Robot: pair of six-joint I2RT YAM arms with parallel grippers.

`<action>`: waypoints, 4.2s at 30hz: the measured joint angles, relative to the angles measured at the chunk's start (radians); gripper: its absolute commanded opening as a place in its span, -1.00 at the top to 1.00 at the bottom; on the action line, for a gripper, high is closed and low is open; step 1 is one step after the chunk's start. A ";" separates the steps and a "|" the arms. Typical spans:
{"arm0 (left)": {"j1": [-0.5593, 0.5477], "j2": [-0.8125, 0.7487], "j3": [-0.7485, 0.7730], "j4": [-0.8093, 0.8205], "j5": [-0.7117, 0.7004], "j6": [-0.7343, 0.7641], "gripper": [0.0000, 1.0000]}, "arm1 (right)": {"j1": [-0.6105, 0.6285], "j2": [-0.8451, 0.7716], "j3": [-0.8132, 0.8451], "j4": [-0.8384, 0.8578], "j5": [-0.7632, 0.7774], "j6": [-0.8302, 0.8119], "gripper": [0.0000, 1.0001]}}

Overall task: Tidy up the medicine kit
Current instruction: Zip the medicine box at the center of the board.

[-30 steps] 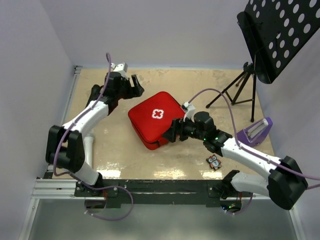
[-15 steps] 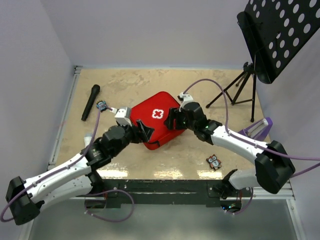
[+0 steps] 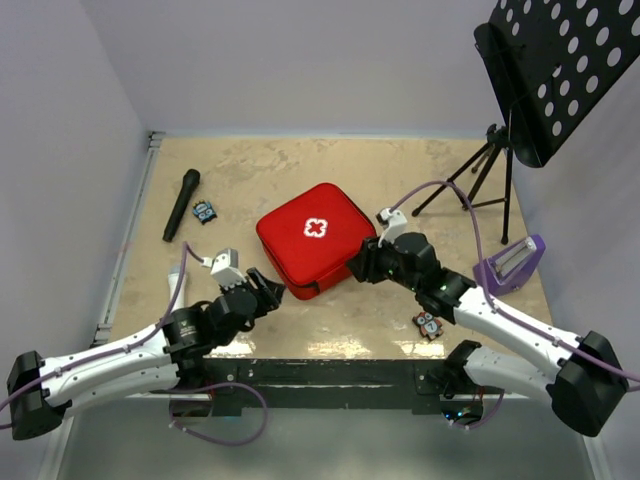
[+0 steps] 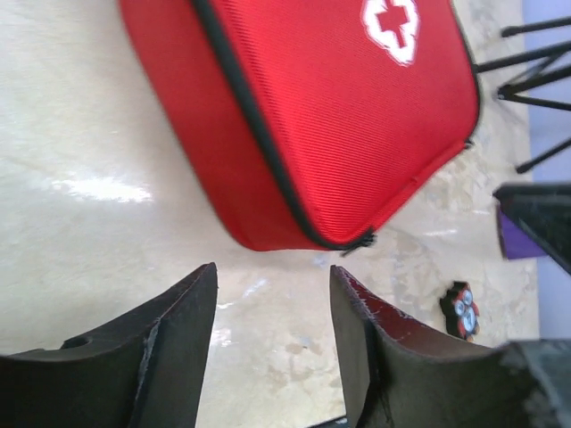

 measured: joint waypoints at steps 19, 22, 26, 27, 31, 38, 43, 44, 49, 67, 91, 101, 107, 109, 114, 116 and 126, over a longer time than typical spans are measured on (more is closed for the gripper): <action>0.267 0.064 0.071 -0.083 -0.053 0.028 -0.25 | 0.091 0.203 -0.088 0.257 -0.232 0.053 -0.72; 0.334 0.164 0.126 0.004 0.037 0.120 -0.26 | 0.104 0.251 -0.061 0.274 -0.234 0.053 -0.73; 0.362 0.268 0.175 0.100 0.137 0.209 -0.25 | 0.110 0.282 -0.056 0.289 -0.238 0.053 -0.72; 0.366 0.290 0.183 0.116 0.156 0.225 -0.25 | 0.110 0.294 -0.052 0.294 -0.241 0.053 -0.73; 0.371 0.357 0.201 0.155 0.204 0.273 -0.24 | 0.116 0.333 -0.039 0.313 -0.258 0.054 -0.71; 0.396 0.434 0.202 0.163 0.233 0.299 -0.10 | 0.142 0.380 -0.010 0.335 -0.269 0.057 -0.63; 0.406 0.449 0.202 0.182 0.253 0.310 -0.01 | 0.166 0.392 0.005 0.344 -0.280 0.064 -0.60; 0.406 0.449 0.202 0.185 0.257 0.315 0.00 | 0.169 0.393 0.007 0.347 -0.280 0.065 -0.60; 0.410 0.454 0.196 0.202 0.263 0.324 0.03 | 0.196 0.399 0.024 0.359 -0.282 0.075 -0.58; 0.425 0.450 0.172 0.248 0.283 0.328 -0.05 | 0.296 0.359 0.087 0.327 -0.222 0.065 -0.50; 0.116 0.163 -0.051 0.362 0.436 0.371 -0.46 | 0.084 0.365 0.173 0.078 0.138 -0.001 -0.06; 0.115 0.291 -0.138 0.580 0.433 0.359 -0.28 | 0.084 0.365 0.174 0.073 0.159 -0.011 -0.03; 0.115 0.346 -0.162 0.708 0.390 0.358 -0.27 | 0.084 0.365 0.174 0.072 0.163 -0.018 -0.04; 0.114 0.367 -0.162 0.732 0.379 0.358 -0.27 | 0.084 0.365 0.174 0.071 0.163 -0.018 -0.04; 0.109 0.421 -0.168 0.797 0.355 0.347 -0.21 | 0.083 0.373 0.174 0.073 0.162 -0.018 -0.04; 0.109 0.438 -0.170 0.813 0.342 0.337 -0.18 | 0.083 0.379 0.174 0.075 0.162 -0.017 -0.04; 0.109 0.467 -0.170 0.818 0.204 0.272 -0.11 | 0.083 0.379 0.174 0.073 0.153 -0.010 -0.04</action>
